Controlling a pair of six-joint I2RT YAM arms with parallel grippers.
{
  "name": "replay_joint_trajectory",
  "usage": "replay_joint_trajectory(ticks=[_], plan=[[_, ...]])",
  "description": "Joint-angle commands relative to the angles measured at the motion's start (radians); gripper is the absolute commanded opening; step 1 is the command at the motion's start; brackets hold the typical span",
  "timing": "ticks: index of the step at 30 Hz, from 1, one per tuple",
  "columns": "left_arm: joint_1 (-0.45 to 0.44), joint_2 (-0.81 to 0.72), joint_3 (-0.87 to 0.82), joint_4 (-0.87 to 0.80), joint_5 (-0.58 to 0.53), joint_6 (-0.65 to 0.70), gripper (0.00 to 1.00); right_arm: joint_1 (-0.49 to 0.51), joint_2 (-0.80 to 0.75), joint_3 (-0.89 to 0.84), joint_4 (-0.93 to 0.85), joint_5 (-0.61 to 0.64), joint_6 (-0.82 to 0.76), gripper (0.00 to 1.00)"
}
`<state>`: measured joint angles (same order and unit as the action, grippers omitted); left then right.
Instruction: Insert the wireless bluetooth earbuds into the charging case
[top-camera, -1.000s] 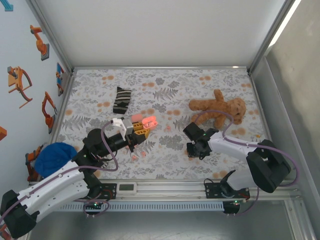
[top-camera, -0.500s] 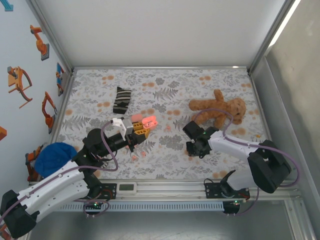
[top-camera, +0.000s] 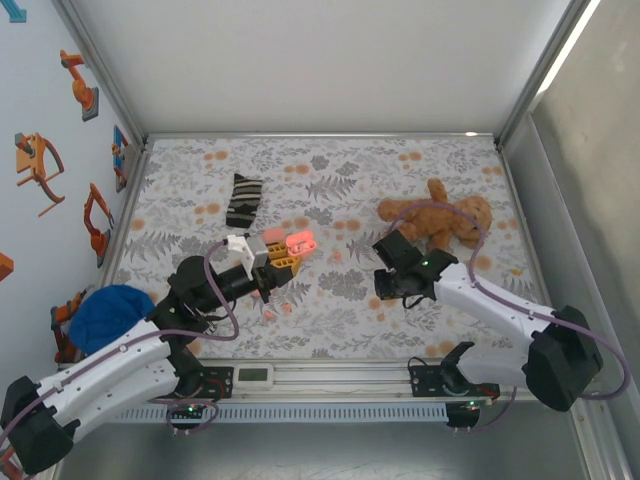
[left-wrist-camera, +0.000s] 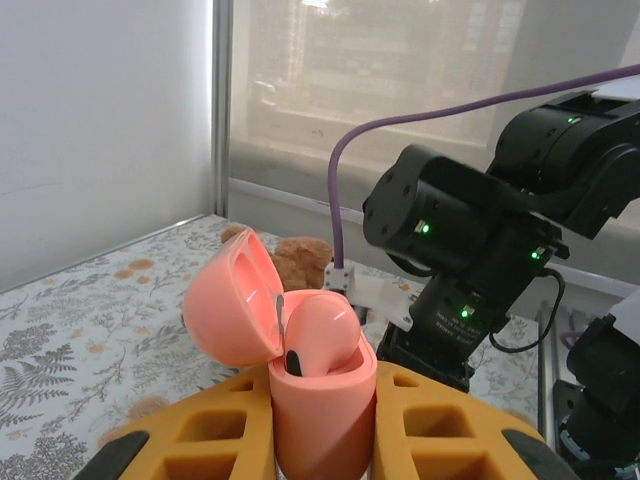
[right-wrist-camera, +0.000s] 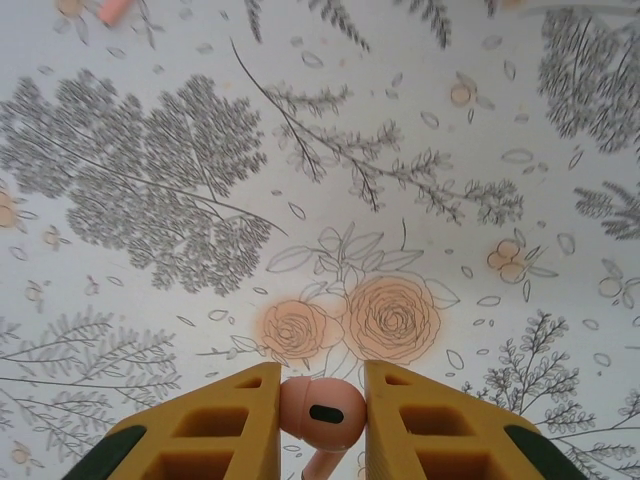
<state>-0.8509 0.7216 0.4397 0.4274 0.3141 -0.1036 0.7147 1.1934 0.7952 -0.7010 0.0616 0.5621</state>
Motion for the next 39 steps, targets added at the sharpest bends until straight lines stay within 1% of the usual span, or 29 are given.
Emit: replay_joint_trajectory(ticks=[1, 7, 16, 26, 39], plan=[[-0.009, 0.016, 0.011, 0.075, 0.013, -0.026, 0.00, 0.005, -0.047, 0.062, -0.040, 0.051, -0.068, 0.22], [-0.015, 0.066, 0.029, 0.098, 0.011, -0.045, 0.00, 0.006, -0.111, 0.145, -0.037, 0.091, -0.159, 0.22], [-0.023, 0.115, 0.053, 0.128, 0.012, -0.051, 0.00, 0.010, -0.171, 0.279, 0.000, 0.084, -0.282, 0.22], [-0.032, 0.140, 0.068, 0.162, 0.011, -0.074, 0.00, 0.026, -0.200, 0.345, 0.110, 0.019, -0.338, 0.22], [-0.045, 0.156, 0.085, 0.209, -0.017, -0.119, 0.00, 0.058, -0.224, 0.408, 0.319, -0.092, -0.409, 0.22]])
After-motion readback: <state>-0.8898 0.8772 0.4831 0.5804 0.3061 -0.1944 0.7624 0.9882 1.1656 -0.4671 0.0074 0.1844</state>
